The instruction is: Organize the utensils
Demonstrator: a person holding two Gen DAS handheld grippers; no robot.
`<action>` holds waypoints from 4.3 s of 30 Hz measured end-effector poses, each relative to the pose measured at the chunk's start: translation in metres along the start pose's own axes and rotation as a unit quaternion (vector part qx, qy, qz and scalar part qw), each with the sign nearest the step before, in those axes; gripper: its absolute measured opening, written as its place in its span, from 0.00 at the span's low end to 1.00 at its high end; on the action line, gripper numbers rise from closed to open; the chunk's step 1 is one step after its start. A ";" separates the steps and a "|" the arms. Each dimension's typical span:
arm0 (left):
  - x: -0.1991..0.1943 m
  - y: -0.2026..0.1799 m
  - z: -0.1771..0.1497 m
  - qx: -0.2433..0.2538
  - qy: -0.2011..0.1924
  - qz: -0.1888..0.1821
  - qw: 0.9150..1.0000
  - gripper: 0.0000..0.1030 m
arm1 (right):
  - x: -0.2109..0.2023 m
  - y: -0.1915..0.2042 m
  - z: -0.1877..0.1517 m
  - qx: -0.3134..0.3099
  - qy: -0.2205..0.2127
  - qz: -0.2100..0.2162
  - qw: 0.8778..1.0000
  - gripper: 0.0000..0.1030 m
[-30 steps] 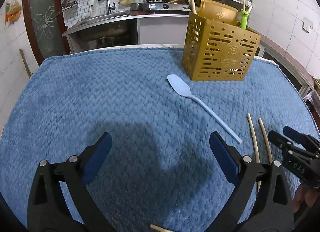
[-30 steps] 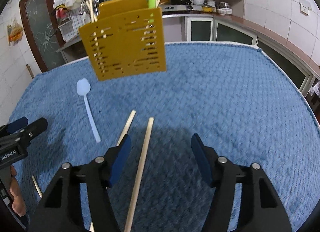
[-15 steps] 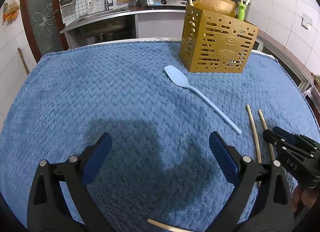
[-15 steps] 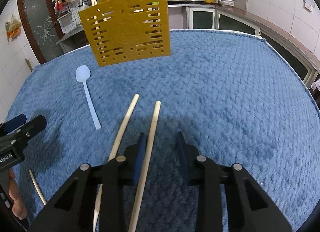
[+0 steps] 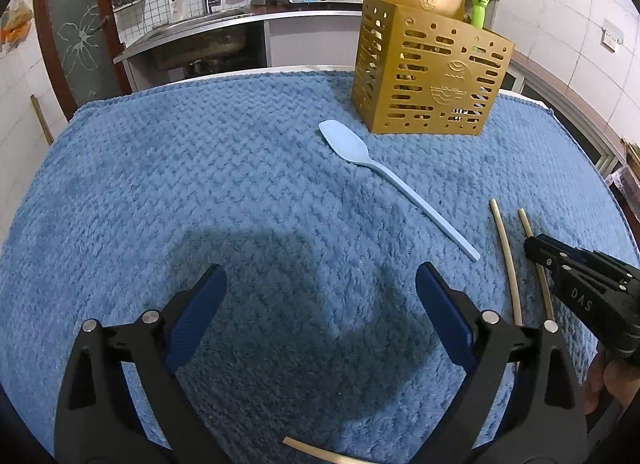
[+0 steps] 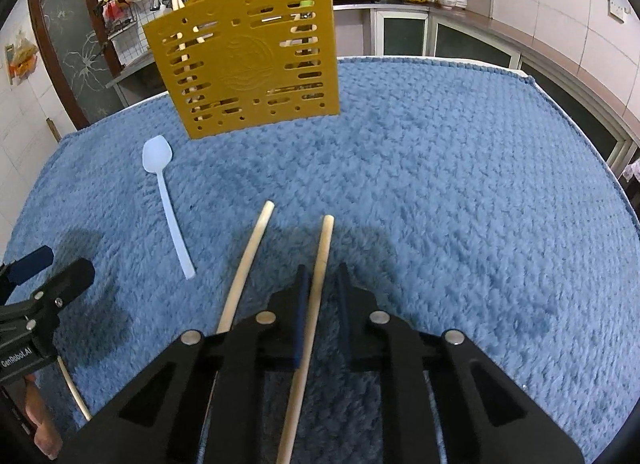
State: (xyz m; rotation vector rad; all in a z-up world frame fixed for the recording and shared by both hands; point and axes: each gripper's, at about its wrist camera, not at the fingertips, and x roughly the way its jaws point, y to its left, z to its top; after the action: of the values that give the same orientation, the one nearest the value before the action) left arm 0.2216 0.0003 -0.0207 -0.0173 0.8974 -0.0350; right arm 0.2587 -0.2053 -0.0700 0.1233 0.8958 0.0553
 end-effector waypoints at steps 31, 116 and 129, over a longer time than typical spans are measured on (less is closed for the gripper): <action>0.025 -0.117 0.007 0.079 0.053 -0.071 0.993 0.52 | -0.018 -0.090 0.016 0.050 -0.007 -0.023 0.998 0.06; -0.075 -0.032 0.137 0.006 -0.229 -0.149 0.962 0.05 | -0.116 -0.025 0.121 -0.007 -0.353 0.129 0.927 0.06; -0.079 -0.035 0.167 0.030 -0.206 -0.125 0.970 0.04 | -0.109 -0.018 0.164 -0.008 -0.275 0.144 0.951 0.06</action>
State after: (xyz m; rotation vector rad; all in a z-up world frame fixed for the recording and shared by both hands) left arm 0.3019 -0.0311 0.1463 -0.0788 0.4735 -0.2836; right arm 0.3185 -0.2477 0.1139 0.2405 0.3134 0.2873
